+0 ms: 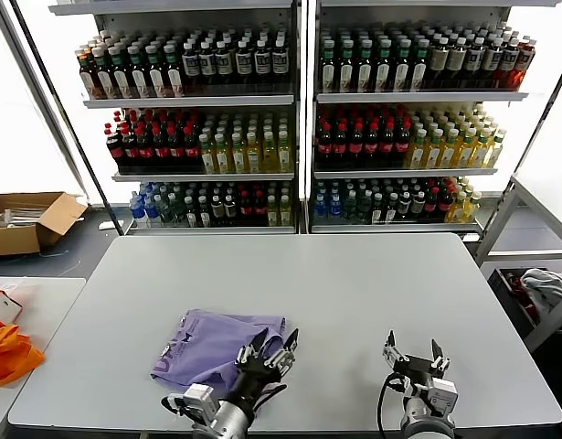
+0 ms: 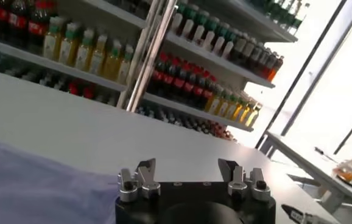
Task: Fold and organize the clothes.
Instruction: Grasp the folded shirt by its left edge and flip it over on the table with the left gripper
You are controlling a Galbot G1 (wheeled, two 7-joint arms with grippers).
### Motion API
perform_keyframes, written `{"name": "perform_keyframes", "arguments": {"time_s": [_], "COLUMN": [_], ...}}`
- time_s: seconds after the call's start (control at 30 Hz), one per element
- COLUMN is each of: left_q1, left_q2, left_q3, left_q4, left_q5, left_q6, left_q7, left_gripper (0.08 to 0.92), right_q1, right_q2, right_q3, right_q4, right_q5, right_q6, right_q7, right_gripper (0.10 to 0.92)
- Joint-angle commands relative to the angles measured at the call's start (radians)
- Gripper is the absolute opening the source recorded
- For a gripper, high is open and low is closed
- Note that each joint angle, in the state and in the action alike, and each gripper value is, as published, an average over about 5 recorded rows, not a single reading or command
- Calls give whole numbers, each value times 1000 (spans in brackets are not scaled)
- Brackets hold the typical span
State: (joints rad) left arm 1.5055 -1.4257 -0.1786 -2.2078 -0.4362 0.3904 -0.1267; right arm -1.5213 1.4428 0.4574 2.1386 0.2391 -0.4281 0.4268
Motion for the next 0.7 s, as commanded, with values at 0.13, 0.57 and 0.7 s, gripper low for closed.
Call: {"name": "perform_keyframes", "arguments": {"time_s": [0.13, 0.57, 0.7], "left_q1": [-9, -48, -45], "left_q2": [80, 106, 114], "left_q3": [-231, -315, -325], "left_q4": [-4, 152, 171], "left_q5": [64, 180, 223], "left_q6": [-12, -56, -67], "left_q7": [-41, -22, -10], "left_gripper": [665, 822, 823], "right_q1": [17, 26, 29], "right_q2": [-6, -25, -28], "right_q3": [-5, -13, -19], "right_q4": [-4, 10, 2], "right_q5": [1, 7, 7], "right_q6": [1, 2, 4], "right_q7": [-4, -20, -21], "right_gripper": [823, 823, 823]}}
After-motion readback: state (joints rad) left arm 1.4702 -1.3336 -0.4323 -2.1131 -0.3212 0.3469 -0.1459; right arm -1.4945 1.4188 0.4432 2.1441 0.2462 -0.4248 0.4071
